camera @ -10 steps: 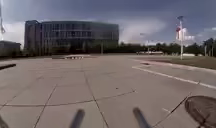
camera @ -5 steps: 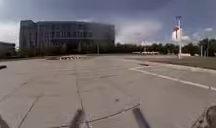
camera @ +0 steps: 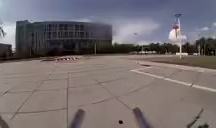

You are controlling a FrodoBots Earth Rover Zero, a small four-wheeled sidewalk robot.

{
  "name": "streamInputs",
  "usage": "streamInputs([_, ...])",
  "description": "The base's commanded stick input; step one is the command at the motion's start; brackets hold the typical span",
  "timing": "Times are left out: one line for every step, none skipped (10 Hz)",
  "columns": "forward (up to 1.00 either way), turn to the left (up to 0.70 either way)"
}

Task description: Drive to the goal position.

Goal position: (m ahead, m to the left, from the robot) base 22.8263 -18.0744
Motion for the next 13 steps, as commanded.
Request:
streamInputs([1.0, -0.02])
streamInputs([0.99, -0.35])
streamInputs([1.0, -0.39])
streamInputs([1.0, -0.18])
streamInputs([1.0, -0.02])
streamInputs([0.99, -0.02])
streamInputs([1.0, -0.02])
streamInputs([1.0, -0.02])
streamInputs([1.0, -0.18])
streamInputs([0.99, -0.39])
streamInputs([0.99, -0.4])
streamInputs([0.99, -0.21])
streamInputs([0.99, -0.05])
